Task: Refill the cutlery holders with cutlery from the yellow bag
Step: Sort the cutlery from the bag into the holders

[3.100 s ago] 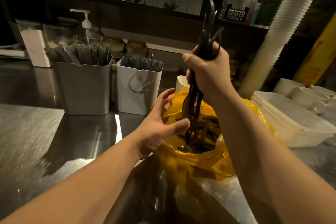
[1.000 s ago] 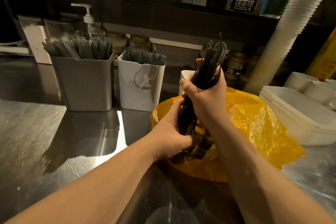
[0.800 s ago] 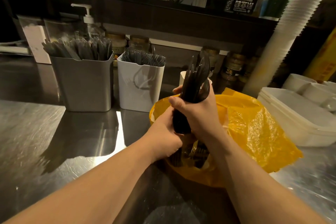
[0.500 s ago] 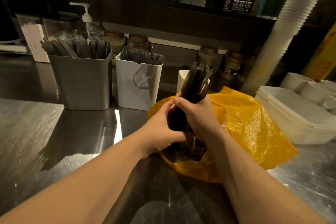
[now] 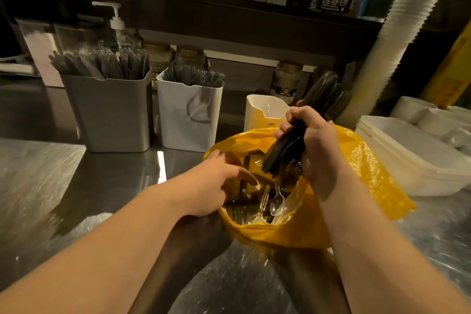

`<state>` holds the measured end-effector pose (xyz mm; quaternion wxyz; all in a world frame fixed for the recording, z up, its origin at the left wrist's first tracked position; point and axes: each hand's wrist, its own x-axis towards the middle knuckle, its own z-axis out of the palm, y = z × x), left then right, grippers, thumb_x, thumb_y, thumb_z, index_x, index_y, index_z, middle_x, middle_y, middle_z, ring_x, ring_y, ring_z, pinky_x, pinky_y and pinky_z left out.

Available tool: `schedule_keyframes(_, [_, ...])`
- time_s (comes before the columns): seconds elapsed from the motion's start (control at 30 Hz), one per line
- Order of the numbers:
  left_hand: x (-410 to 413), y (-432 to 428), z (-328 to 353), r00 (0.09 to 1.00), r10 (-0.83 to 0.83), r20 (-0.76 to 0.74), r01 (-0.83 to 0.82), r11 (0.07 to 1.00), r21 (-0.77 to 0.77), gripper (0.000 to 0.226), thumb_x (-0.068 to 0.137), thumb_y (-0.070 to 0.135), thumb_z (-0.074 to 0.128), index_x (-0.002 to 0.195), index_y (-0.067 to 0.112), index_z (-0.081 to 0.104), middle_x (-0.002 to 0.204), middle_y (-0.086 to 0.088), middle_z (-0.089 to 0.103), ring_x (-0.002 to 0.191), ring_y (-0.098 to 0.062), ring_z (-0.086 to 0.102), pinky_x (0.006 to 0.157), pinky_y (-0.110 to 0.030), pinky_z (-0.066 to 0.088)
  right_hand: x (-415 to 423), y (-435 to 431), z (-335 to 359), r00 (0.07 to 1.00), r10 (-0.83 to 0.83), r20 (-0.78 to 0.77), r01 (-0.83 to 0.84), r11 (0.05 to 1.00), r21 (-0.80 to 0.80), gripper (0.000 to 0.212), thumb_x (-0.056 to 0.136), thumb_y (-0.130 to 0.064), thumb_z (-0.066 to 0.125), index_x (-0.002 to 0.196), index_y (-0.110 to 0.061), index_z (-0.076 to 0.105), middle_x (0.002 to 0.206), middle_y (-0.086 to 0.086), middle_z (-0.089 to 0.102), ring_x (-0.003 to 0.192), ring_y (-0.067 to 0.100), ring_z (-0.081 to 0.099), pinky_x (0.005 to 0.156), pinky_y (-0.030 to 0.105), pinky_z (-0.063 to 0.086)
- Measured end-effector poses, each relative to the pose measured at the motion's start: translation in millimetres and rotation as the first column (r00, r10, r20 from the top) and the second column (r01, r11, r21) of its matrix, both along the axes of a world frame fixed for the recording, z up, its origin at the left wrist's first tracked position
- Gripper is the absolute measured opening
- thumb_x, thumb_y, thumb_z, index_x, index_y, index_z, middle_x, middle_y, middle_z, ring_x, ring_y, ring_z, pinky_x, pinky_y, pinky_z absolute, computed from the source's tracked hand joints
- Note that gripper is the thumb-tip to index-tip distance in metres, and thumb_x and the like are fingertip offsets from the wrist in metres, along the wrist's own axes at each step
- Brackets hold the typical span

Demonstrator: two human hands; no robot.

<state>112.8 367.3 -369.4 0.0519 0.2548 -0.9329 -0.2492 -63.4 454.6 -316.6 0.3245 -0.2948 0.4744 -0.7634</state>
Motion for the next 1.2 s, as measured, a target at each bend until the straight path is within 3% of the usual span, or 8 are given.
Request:
schedule_keyframes(0.13, [-5, 0, -2, 0.998, -0.047, 0.049, 0.054, 0.988, -0.145, 0.057, 0.099, 0.009, 0.058, 0.147, 0.036, 0.046, 0.160, 0.007, 0.020, 0.153, -0.025, 0.012, 0.121, -0.037, 0.024, -5, 0, -3, 0.996, 0.044, 0.078, -0.044, 0.999, 0.006, 0.019, 0.096, -0.019, 0.054, 0.078, -0.012, 0.055, 0.065, 0.001, 0.051, 0.059, 0.012, 0.054, 0.060, 0.026, 0.051])
schedule_keyframes(0.37, [-5, -5, -8, 0.962, -0.150, -0.229, 0.108, 0.977, -0.184, 0.036, 0.097, 0.001, 0.057, 0.117, 0.030, 0.059, 0.113, 0.015, 0.052, 0.110, -0.005, 0.048, 0.102, -0.028, 0.049, -5, -1, -4, 0.992, 0.038, 0.119, -0.035, 0.999, -0.024, 0.023, 0.098, -0.017, 0.051, 0.076, -0.013, 0.055, 0.062, -0.001, 0.052, 0.055, 0.010, 0.054, 0.059, 0.025, 0.048])
schedule_keyframes(0.57, [-14, -11, -18, 0.709, -0.073, -0.702, -0.058, 0.985, -0.161, 0.015, 0.094, 0.010, 0.069, 0.105, 0.019, 0.066, 0.098, 0.009, 0.065, 0.093, -0.007, 0.062, 0.081, -0.017, 0.054, -3, -2, -5, 0.991, -0.067, 0.117, 0.077, 0.993, -0.086, 0.024, 0.098, -0.015, 0.050, 0.075, -0.015, 0.055, 0.060, -0.003, 0.053, 0.055, 0.009, 0.053, 0.062, 0.027, 0.047])
schedule_keyframes(0.77, [-19, -8, -1, 0.475, 0.046, -0.879, -0.138, 0.990, -0.022, 0.001, 0.100, 0.011, 0.059, 0.101, 0.011, 0.059, 0.092, -0.004, 0.069, 0.089, -0.013, 0.068, 0.079, -0.027, 0.058, 2, 1, -4, 0.985, 0.064, 0.158, -0.042, 0.990, -0.137, 0.028, 0.099, -0.015, 0.048, 0.072, -0.016, 0.055, 0.062, -0.002, 0.050, 0.055, 0.009, 0.052, 0.058, 0.023, 0.047])
schedule_keyframes(0.87, [-9, -7, 22, 0.455, 0.134, -0.880, -0.084, 0.991, 0.107, 0.005, 0.105, 0.013, 0.049, 0.105, 0.018, 0.050, 0.084, 0.001, 0.060, 0.078, -0.010, 0.063, 0.072, -0.022, 0.055, 5, -1, -5, 0.983, 0.106, 0.146, -0.092, 0.991, -0.102, 0.024, 0.099, -0.016, 0.048, 0.076, -0.014, 0.054, 0.063, -0.001, 0.050, 0.056, 0.009, 0.051, 0.058, 0.021, 0.047])
schedule_keyframes(0.97, [8, -4, 45, 0.644, 0.165, -0.747, -0.027, 0.981, 0.194, 0.004, 0.103, 0.017, 0.053, 0.102, 0.020, 0.055, 0.084, 0.003, 0.058, 0.078, -0.011, 0.058, 0.066, -0.022, 0.050, 7, -4, -5, 0.981, 0.144, 0.127, -0.135, 0.988, -0.075, 0.025, 0.099, -0.015, 0.046, 0.075, -0.013, 0.053, 0.063, -0.001, 0.049, 0.055, 0.009, 0.050, 0.057, 0.021, 0.046])
schedule_keyframes(1.07, [23, 0, 60, 0.959, 0.122, -0.256, -0.099, 0.990, 0.098, 0.008, 0.093, 0.023, 0.068, 0.088, 0.027, 0.063, 0.084, 0.002, 0.062, 0.080, -0.015, 0.061, 0.066, -0.025, 0.049, 7, -5, -3, 0.965, 0.214, 0.151, -0.200, 0.974, -0.104, 0.022, 0.098, -0.015, 0.047, 0.076, -0.014, 0.051, 0.064, -0.001, 0.047, 0.054, 0.009, 0.048, 0.055, 0.022, 0.045])
schedule_keyframes(1.2, [34, 8, 47, 0.949, 0.069, 0.306, -0.050, 0.996, -0.069, 0.019, 0.085, 0.040, 0.076, 0.085, 0.026, 0.063, 0.081, 0.005, 0.065, 0.070, -0.010, 0.061, 0.057, -0.021, 0.041, 4, -5, -7, 0.945, 0.264, 0.192, -0.255, 0.964, -0.070, 0.022, 0.097, -0.017, 0.048, 0.075, -0.013, 0.052, 0.064, 0.000, 0.046, 0.054, 0.010, 0.049, 0.054, 0.023, 0.046])
